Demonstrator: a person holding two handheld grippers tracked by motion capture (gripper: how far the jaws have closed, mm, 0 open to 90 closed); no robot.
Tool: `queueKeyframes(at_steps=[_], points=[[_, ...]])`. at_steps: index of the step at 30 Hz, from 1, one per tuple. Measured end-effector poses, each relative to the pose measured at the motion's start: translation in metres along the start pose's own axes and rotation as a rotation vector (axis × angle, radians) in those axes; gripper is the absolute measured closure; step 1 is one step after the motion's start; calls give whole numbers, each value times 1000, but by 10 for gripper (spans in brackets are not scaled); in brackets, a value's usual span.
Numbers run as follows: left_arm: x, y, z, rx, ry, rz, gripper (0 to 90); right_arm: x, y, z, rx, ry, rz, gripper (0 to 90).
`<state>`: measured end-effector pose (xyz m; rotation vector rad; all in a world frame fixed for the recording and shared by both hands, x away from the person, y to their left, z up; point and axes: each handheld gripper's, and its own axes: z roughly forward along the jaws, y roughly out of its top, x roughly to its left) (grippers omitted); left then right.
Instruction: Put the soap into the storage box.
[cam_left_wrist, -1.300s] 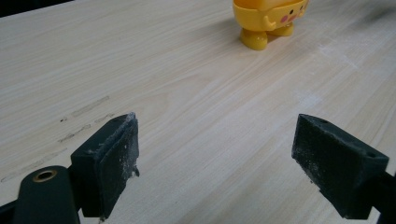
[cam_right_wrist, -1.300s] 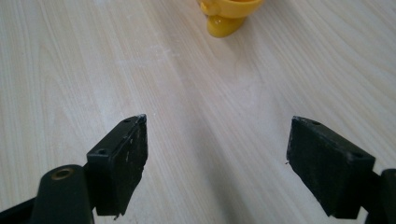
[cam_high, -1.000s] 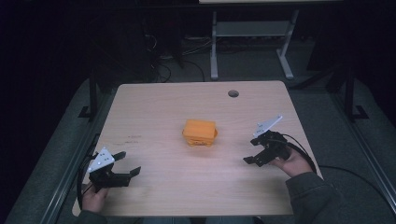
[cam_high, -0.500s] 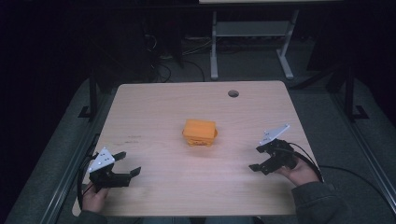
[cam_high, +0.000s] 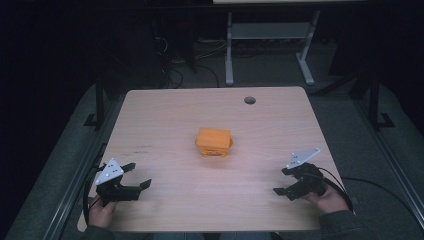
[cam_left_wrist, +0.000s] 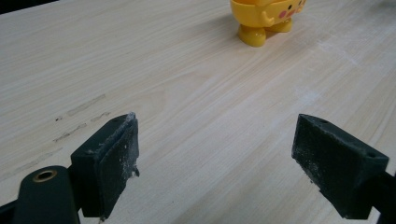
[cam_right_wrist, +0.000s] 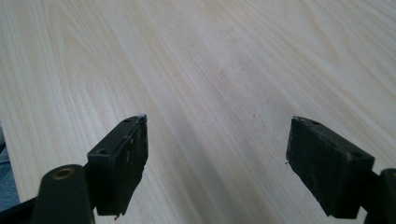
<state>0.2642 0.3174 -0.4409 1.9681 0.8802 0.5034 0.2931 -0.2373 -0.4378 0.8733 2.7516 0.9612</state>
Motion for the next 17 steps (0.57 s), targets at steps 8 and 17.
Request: queueKeyframes(at_steps=[8,17], points=[[1,0,0,1,1,8,143,9,-21,-3,-14,-29,40,197],[0,1,-1,-7,-4,6,143,18,-39,-7,-74,-53,81,152]])
